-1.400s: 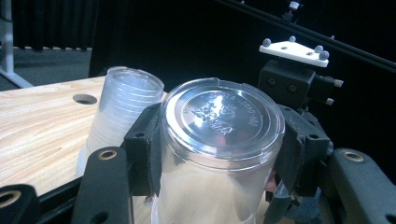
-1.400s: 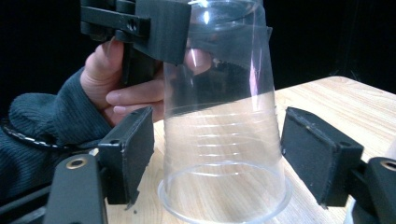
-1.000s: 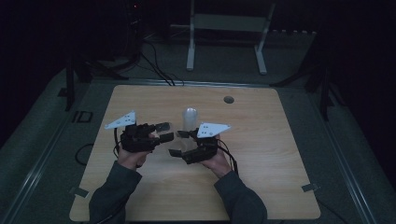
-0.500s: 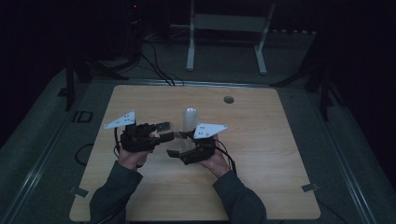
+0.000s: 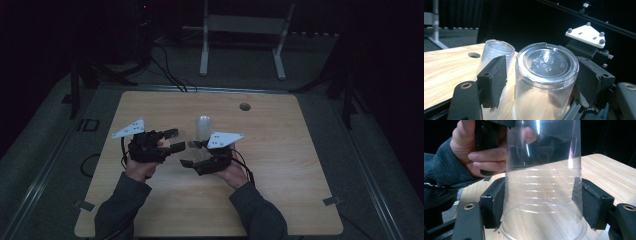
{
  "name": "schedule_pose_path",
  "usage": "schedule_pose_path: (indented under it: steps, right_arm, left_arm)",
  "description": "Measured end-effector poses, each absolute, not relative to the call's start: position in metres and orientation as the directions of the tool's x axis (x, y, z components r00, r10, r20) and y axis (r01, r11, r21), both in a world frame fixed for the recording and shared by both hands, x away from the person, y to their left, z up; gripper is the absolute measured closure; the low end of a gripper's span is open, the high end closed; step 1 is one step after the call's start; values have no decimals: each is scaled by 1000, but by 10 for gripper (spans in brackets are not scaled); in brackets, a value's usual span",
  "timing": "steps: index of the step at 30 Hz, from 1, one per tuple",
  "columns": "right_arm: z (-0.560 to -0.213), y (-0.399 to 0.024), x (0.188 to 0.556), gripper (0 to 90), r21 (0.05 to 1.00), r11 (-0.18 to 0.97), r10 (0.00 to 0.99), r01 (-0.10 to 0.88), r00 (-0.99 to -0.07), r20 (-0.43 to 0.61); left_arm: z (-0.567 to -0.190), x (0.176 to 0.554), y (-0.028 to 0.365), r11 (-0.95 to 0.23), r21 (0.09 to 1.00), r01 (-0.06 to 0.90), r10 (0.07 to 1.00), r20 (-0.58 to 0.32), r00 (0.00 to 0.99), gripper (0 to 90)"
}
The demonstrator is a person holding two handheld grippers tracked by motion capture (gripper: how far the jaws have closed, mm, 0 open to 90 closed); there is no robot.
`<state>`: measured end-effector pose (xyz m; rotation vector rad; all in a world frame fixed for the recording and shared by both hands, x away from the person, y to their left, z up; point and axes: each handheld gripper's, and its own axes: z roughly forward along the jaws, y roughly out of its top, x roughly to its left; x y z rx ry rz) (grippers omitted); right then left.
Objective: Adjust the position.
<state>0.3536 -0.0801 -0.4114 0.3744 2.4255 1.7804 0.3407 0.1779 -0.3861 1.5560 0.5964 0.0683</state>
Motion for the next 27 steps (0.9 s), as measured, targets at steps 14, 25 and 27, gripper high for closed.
schedule_pose_path:
  steps: [14, 25, 27]
  right_arm:
    - [-408, -89, 357, 292, 932, 333, 316, 139, -948, 29]
    - [-405, -98, 362, 292, 909, 382, 385, 165, -923, 6]
    - [-405, -99, 362, 292, 906, 388, 391, 170, -920, 6]
  left_arm:
    - [-386, 340, 185, 30, 950, 311, 442, -292, 848, 278]
    - [-387, 340, 187, 18, 953, 304, 502, -271, 821, 280]
    - [-387, 340, 187, 16, 953, 301, 511, -267, 817, 280]
